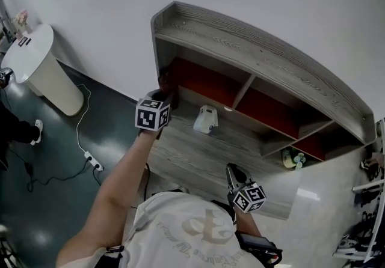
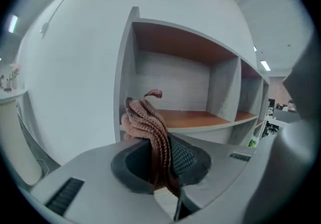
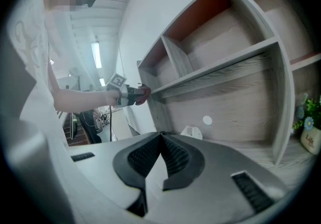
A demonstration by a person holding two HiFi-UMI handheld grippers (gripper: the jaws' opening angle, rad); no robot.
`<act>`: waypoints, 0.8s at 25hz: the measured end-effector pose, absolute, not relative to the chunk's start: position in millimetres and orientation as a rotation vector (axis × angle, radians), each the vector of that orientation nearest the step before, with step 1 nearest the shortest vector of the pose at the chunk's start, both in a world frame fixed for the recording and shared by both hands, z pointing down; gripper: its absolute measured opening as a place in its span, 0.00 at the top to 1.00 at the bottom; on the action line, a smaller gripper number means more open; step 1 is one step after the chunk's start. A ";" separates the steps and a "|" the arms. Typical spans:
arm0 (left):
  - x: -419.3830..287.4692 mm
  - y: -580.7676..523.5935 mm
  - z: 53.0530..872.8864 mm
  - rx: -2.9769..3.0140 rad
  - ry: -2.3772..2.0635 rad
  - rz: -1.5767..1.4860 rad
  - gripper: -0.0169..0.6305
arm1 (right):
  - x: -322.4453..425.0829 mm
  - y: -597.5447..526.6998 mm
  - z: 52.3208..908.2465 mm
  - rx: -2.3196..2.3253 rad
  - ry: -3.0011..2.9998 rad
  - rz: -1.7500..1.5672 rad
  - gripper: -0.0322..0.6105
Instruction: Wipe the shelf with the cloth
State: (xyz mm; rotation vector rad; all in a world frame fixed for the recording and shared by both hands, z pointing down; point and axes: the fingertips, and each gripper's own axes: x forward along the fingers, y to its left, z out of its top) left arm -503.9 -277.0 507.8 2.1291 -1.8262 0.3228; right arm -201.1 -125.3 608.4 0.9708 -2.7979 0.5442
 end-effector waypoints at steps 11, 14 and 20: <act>-415.6 -205.3 555.7 2.368 -1.537 0.209 0.87 | -186.4 -124.0 609.9 1.051 -2.759 0.541 0.94; -396.8 -195.3 559.1 2.417 -1.480 0.194 0.87 | -181.3 -122.6 611.1 1.069 -2.748 0.542 0.94; -361.1 -177.2 572.0 2.485 -1.364 0.167 0.87 | -173.6 -122.6 610.7 1.076 -2.741 0.522 0.94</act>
